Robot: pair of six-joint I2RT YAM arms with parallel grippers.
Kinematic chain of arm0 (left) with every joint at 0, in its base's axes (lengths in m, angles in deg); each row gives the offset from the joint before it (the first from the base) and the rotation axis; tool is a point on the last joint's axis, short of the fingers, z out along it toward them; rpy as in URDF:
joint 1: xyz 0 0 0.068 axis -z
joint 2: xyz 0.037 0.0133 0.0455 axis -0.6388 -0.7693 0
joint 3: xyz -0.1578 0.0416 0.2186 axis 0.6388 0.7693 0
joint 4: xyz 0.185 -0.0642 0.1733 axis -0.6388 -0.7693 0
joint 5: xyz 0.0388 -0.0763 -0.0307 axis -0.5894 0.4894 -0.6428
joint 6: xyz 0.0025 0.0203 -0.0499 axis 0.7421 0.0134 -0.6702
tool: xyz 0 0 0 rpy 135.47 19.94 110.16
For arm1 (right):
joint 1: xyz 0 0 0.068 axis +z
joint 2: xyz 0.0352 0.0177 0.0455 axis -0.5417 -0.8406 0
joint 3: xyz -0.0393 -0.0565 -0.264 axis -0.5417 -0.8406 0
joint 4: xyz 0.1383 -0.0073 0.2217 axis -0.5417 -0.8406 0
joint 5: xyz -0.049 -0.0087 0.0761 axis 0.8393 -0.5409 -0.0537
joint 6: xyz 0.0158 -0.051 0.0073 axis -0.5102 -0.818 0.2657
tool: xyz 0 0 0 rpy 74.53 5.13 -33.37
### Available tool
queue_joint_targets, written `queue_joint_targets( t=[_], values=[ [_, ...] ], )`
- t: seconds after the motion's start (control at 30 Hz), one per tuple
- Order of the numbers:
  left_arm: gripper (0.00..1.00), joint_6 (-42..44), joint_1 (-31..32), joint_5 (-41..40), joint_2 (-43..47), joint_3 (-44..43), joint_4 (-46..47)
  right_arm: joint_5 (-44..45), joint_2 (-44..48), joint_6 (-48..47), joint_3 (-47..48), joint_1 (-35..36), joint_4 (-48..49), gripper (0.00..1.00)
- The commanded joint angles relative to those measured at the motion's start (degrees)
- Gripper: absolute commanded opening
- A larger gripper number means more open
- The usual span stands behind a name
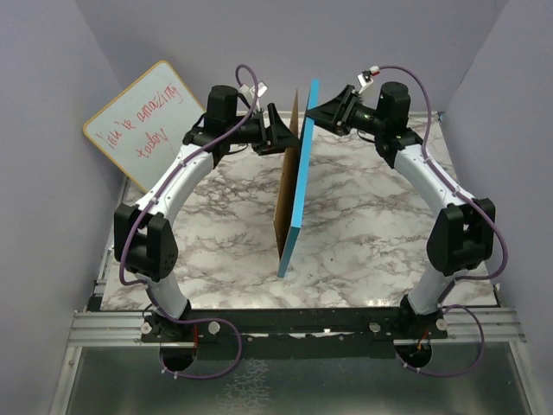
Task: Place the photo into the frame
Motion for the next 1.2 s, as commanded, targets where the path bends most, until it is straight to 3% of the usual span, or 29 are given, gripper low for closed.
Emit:
queue_joint_targets(
  t=[0.0,0.4,0.6,1.03,1.17],
  values=[
    [0.63,5.8,0.3,-5.8,0.3,-2.3,-7.2,9.6,-5.2,-9.3,-8.3,-0.8,-21.0,0.51],
    [0.32,14.3,-1.6,-13.0,0.7,-8.2,-19.1,15.8,3.1,-9.4,-15.2,-2.0,-22.8,0.51],
    [0.0,18.6,-3.5,-15.1,0.1,-14.1,-25.1,18.2,7.6,-8.4,-16.8,-2.6,-22.7,0.53],
    [0.0,21.5,-3.6,-16.7,3.1,-22.2,-27.6,20.1,9.6,-10.3,-16.9,-3.3,-23.8,0.55],
    [0.0,22.6,-3.7,-22.1,3.1,-23.9,-28.6,20.5,9.6,-10.8,-17.5,-3.3,-23.9,0.55]
  ],
)
